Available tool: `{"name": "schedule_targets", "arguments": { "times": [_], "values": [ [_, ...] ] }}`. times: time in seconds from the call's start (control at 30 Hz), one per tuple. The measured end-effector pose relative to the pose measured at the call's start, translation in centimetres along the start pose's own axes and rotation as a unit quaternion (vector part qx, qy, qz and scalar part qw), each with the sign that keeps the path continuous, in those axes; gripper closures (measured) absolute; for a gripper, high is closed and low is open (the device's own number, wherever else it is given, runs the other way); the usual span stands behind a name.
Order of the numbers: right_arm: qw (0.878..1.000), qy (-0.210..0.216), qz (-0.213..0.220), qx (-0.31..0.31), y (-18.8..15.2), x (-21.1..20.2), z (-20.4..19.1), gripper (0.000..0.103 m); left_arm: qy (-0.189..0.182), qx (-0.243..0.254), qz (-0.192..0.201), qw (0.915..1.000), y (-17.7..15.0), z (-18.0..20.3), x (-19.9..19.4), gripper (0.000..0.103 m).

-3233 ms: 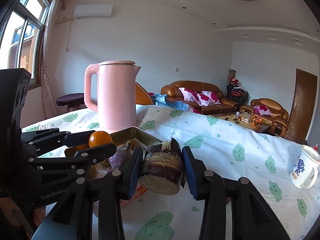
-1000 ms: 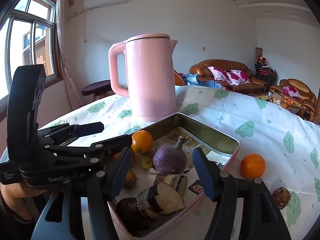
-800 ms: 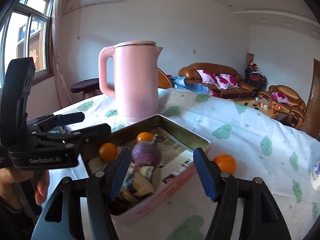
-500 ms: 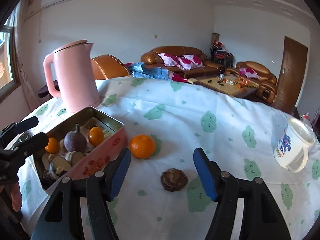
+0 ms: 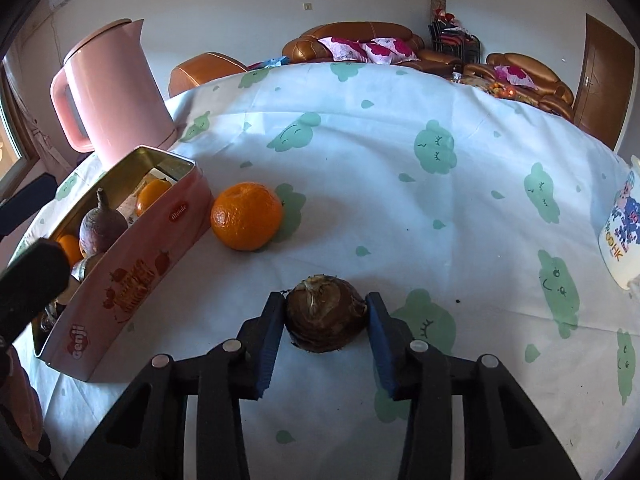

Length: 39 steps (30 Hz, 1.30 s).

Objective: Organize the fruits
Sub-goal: 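Grasp the dark round fruit with the right gripper while the left grasps an orange, then lift the orange and dark fruit off the table with both grippers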

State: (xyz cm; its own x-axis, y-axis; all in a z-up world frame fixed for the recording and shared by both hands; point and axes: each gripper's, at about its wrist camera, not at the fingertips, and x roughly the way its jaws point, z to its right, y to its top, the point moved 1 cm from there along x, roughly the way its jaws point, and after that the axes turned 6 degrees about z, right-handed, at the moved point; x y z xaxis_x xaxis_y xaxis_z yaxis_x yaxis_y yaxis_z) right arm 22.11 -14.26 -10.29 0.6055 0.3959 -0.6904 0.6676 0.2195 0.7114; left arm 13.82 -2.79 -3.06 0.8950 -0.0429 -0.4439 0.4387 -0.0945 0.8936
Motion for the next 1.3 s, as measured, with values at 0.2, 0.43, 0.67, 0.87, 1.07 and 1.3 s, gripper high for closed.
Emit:
{"name": "schedule_targets", "arguments": {
  "times": [0.2,0.43,0.67,0.87,1.07,1.3],
  "values": [
    [0.999,-0.025,0.023,0.002,-0.1,-1.4,1.5,0.06,-0.017,0.025,-0.029,0.9991,1.0,2.7,2.7,0.018],
    [0.998,-0.036,0.038,0.03,-0.3,-2.5,3.8,0.06,-0.016,0.019,-0.089,0.9957,1.1,3.6,8.0,0.042],
    [0.998,-0.048,0.046,0.02,-0.1,-2.7,3.8,0.06,0.009,0.036,-0.119,0.9922,0.7,4.2,10.7,0.044],
    [0.997,-0.048,0.052,0.021,-0.2,-2.9,3.9,0.06,0.026,0.063,-0.127,0.9895,0.4,4.1,11.5,0.035],
    [0.997,-0.048,0.054,0.02,-0.2,-3.0,3.9,0.06,0.033,0.083,-0.128,0.9877,-0.1,3.9,11.6,0.036],
    [0.997,-0.05,0.058,0.02,-0.1,-3.1,3.8,0.06,0.067,0.097,-0.121,0.9857,-0.5,2.9,11.5,0.061]
  ]
}}
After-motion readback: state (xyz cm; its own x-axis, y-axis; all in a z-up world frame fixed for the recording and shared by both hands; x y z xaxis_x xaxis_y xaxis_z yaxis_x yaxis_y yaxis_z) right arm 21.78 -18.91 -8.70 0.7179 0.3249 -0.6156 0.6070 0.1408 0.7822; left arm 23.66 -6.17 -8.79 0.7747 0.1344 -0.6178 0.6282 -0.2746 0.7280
